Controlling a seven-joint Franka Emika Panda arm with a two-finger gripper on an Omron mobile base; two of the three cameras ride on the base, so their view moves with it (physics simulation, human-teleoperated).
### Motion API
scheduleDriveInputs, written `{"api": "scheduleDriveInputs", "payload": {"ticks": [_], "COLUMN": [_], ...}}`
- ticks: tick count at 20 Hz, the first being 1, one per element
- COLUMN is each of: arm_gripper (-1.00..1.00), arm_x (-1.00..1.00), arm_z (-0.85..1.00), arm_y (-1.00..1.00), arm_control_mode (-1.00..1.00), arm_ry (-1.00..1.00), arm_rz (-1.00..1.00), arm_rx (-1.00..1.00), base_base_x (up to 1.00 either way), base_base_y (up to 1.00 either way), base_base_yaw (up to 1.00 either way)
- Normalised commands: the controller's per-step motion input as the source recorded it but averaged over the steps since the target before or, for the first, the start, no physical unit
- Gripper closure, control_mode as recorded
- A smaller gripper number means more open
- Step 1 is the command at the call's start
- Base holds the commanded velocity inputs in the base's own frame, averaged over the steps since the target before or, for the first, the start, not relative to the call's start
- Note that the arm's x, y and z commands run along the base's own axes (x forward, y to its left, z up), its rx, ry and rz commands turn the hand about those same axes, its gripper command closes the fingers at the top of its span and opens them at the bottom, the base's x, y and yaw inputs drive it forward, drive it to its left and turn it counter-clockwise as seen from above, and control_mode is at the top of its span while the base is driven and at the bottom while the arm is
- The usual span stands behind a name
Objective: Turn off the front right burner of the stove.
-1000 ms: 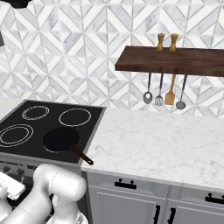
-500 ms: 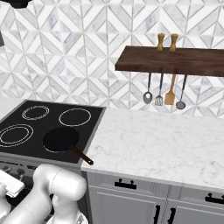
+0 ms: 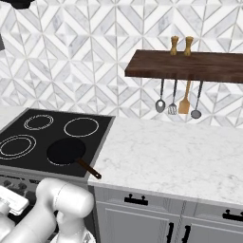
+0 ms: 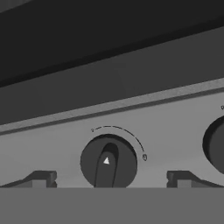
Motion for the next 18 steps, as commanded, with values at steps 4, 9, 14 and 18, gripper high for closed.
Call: {"api": "scheduleDriveInputs", "payload": {"ticks": [4, 9, 14, 18], "arm_gripper": [-1.0, -1.0, 1.0, 1.0], "arm_x": [0.06, 0.18, 0.01, 0.0], "arm_z": [-0.01, 0.0, 0.0, 0.0], "arm_y": [-0.01, 0.0, 0.0, 0.0], "arm_control_mode": [-1.0, -1.0, -1.0, -1.0], "arm_ry": [0.0, 0.0, 0.0, 0.0], "arm_rz": [0.01, 0.0, 0.0, 0.0], "arm_rx": [0.0, 0.0, 0.0, 0.02], "base_base_x": [0.0, 0.0, 0.0, 0.0], "base_base_y": [0.0, 0.0, 0.0, 0.0], "base_base_yaw": [0.0, 0.0, 0.0, 0.0]}}
